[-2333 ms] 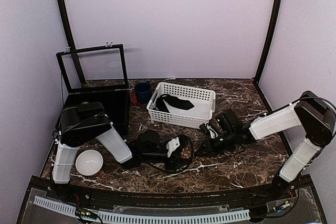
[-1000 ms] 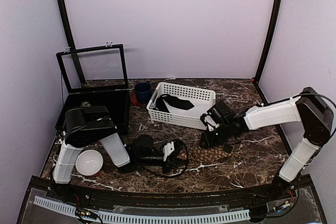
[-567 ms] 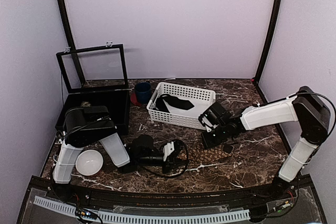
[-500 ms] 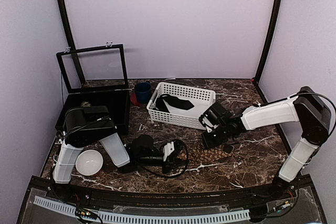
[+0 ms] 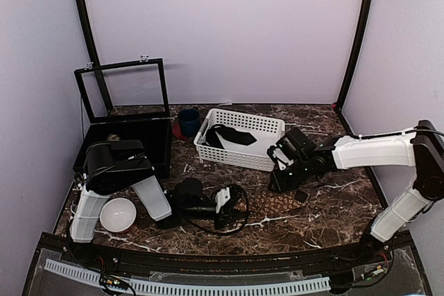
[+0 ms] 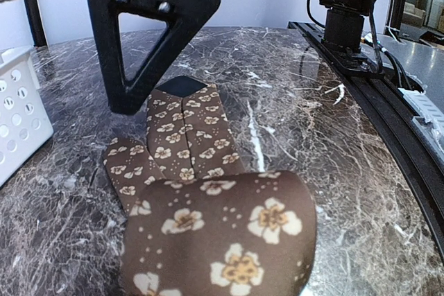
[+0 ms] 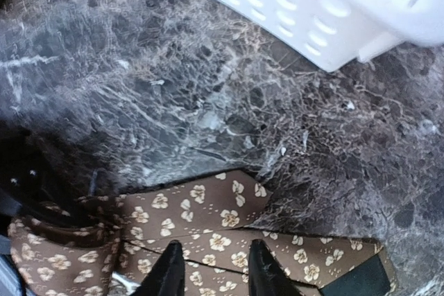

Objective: Roll the ties
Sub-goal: Roll the tie at the center of the board.

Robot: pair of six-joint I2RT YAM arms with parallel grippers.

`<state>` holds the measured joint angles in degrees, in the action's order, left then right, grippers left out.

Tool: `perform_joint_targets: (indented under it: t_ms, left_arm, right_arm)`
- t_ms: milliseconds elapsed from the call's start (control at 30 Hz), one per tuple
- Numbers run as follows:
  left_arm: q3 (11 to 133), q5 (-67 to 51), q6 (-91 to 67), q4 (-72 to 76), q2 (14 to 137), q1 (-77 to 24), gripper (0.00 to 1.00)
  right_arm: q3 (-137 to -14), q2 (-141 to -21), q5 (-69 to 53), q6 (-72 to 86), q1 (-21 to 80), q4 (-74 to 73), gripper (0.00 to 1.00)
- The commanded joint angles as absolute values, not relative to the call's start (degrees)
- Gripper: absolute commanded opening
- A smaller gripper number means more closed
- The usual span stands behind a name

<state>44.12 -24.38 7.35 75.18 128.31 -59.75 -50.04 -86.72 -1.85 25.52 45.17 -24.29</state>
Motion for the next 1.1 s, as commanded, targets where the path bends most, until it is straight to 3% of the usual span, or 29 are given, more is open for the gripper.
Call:
perform_joint_targets:
  t_ms: [0, 467, 733, 833, 1033, 1067]
  left_arm:
    - [42.56, -23.73, 8.52, 68.01, 130.84, -59.85, 0.18]
    - [42.45, -23.73, 8.35, 68.6, 131.14, -59.77, 0.18]
    - [42.37, -23.73, 8.13, 68.9, 131.2, -59.67, 0.18]
    - [42.23, -23.69, 8.06, 68.99, 131.18, -59.59, 0.18]
    - [42.27, -23.76, 7.91, 69.1, 131.19, -59.41, 0.18]
    - [42.23, -23.77, 7.8, 69.08, 131.17, -59.37, 0.18]
  right_arm:
    - [-52.03, -90.25, -0.93, 25.72, 45.0, -23.42, 0.37]
    - [-55.09, -97.28, 7.8, 24.3, 47.4, -24.52, 0.47]
    - [-55.35, -100.96, 6.08, 23.57, 48.52, -24.2, 0.45]
    - [-54.2, -101.41, 5.36, 23.47, 48.52, -23.99, 0.4]
    - [-52.78, -100.31, 4.93, 23.51, 48.52, -24.9, 0.0]
    - [-52.78, -99.5, 4.96, 23.61, 48.53, -25.16, 0.0]
